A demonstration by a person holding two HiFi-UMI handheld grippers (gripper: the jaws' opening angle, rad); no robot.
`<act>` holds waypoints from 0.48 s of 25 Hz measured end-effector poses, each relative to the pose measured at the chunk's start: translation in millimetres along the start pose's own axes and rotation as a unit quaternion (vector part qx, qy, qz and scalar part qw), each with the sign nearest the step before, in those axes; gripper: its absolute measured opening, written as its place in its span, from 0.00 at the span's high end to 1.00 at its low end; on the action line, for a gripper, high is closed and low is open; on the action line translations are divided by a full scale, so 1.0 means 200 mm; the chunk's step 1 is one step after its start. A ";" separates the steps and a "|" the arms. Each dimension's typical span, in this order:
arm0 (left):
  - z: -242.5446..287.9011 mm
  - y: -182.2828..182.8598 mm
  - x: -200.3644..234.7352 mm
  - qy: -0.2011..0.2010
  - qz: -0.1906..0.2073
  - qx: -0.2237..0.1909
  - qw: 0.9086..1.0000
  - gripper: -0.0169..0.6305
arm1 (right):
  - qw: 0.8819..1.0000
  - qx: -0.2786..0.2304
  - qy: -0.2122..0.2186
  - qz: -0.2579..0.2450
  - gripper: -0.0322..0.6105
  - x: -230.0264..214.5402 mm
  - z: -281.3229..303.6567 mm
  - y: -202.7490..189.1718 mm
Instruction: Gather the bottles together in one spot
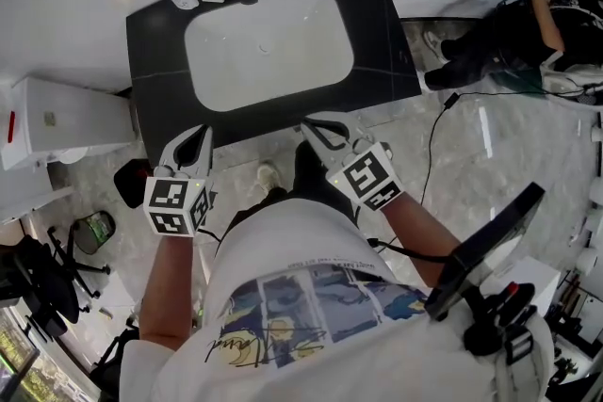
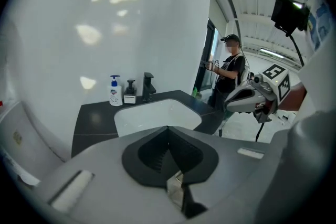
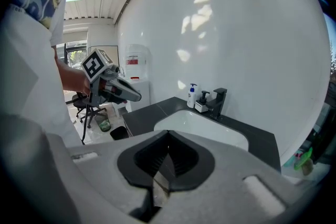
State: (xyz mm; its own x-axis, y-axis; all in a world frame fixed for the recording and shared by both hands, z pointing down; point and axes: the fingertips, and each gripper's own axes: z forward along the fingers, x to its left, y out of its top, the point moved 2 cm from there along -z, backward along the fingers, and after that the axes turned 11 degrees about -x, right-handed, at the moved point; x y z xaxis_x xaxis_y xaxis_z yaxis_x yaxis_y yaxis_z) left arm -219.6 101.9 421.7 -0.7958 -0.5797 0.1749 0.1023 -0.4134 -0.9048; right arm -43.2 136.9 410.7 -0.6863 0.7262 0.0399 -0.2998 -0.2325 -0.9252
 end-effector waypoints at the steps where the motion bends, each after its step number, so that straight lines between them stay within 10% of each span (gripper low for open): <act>1: -0.01 -0.01 -0.03 -0.011 0.000 0.002 1.000 0.97 | 1.000 -0.001 -0.002 -0.002 0.95 0.01 0.00 0.01; 12: -0.10 -0.02 -0.26 -0.100 0.009 0.027 0.995 0.97 | 1.000 -0.004 -0.005 -0.023 0.95 0.16 -0.06 0.08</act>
State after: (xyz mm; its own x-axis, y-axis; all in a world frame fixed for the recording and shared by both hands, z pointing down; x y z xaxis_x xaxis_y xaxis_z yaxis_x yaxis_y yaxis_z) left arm -190.1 148.6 408.7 -0.6590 -0.7138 0.2371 0.1529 -0.4357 -0.8870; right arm -61.8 163.1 392.7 -0.6791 0.7291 0.0855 -0.3256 -0.1948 -0.9252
